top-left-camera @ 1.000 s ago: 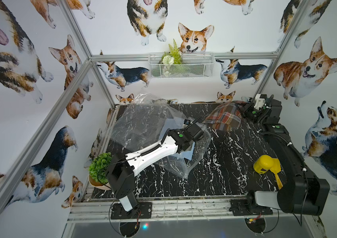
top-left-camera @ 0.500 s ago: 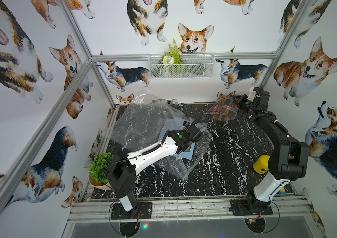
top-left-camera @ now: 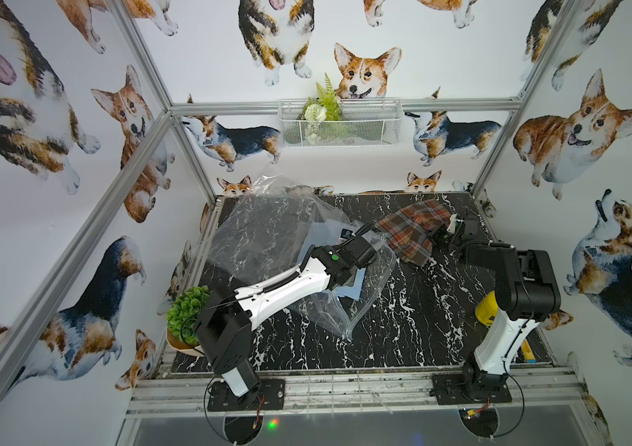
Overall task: Take the shirt out of the vacuum bag
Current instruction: Place the shirt at the center of the board.
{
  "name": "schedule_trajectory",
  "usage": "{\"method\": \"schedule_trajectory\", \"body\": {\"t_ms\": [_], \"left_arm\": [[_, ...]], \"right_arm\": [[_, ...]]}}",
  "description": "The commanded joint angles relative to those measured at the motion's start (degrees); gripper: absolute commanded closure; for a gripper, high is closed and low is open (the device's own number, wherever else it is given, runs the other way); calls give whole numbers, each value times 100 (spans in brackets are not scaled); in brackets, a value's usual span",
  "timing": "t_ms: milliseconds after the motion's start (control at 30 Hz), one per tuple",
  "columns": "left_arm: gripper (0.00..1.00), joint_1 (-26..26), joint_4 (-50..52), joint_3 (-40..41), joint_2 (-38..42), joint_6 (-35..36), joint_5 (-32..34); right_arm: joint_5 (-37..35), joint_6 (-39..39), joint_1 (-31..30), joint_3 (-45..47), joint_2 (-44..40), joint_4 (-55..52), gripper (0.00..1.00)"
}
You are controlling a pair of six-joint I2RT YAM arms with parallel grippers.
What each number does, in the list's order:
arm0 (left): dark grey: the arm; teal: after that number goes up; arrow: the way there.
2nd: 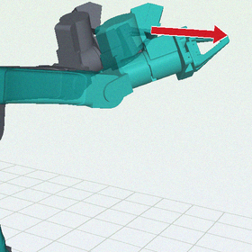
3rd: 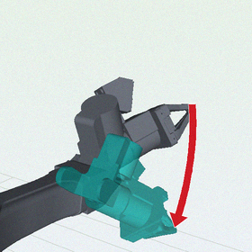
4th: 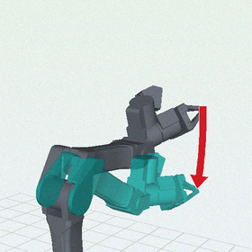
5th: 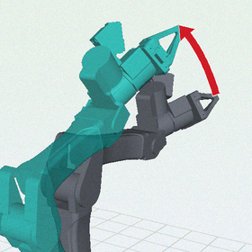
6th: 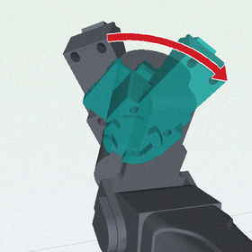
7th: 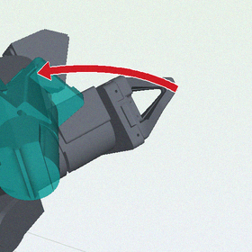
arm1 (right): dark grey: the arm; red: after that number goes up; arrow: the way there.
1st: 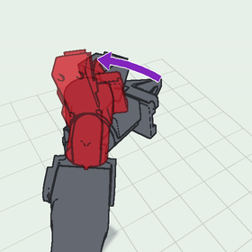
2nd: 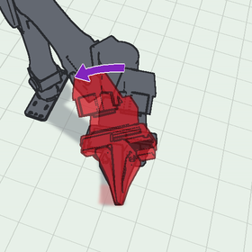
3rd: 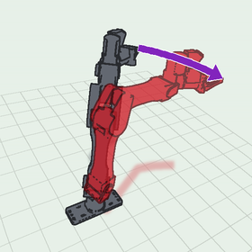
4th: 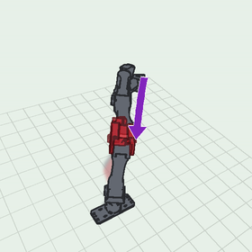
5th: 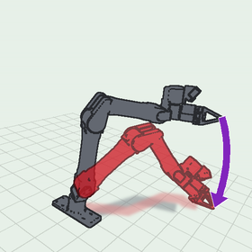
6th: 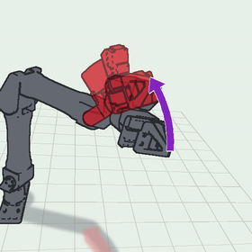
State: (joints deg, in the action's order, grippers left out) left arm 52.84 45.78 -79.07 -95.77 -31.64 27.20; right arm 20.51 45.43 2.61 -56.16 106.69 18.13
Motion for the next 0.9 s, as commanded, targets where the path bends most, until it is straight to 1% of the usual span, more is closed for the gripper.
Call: {"method": "schedule_trajectory", "body": {"t_ms": [0, 67, 100, 167, 267, 367, 467, 533, 600, 633, 700, 767, 867], "left_arm": [[100, -10, 19, -3, 32, -44, -42], [100, -10, 19, 5, 32, -53, -72], [100, -11, 23, 14, 164, -53, -91], [100, -11, 64, 22, 227, -44, -100], [100, -10, 119, 15, 251, 15, -90], [100, -10, 160, -6, 264, 51, -88], [100, -11, 177, -11, 262, 57, -125], [100, -15, 179, -6, 264, 61, -145], [100, -11, 177, -3, 252, 65, -160], [100, -15, 177, -8, 245, 64, -175], [100, -10, 177, -15, 221, 65, -221], [100, -12, 177, -38, 200, 69, -263], [100, -10, 177, -56, 216, 78, -239]], "right_arm": [[-303, -67, 7, 181, -98, 60, 79], [-466, -70, 35, 254, -143, -145, 67], [-563, -70, 58, 278, -157, -282, 63], [-578, -65, 88, 275, -145, -436, 52], [-566, -8, 103, 274, -164, -620, 28], [-662, 26, 104, 266, -275, -819, 14], [-946, -4, 117, 74, -355, -1440, 0], [-1284, 41, 121, -36, -450, -1942, 0], [-1384, 60, 134, -86, -540, -2183, 0], [-1589, 141, 135, -103, -645, -2423, 0], [-1766, 209, 134, -79, -792, -2565, 0], [-1867, 282, 134, -9, -1089, -2613, 0], [-1773, 348, 134, 1, -1496, -2593, 0]]}}
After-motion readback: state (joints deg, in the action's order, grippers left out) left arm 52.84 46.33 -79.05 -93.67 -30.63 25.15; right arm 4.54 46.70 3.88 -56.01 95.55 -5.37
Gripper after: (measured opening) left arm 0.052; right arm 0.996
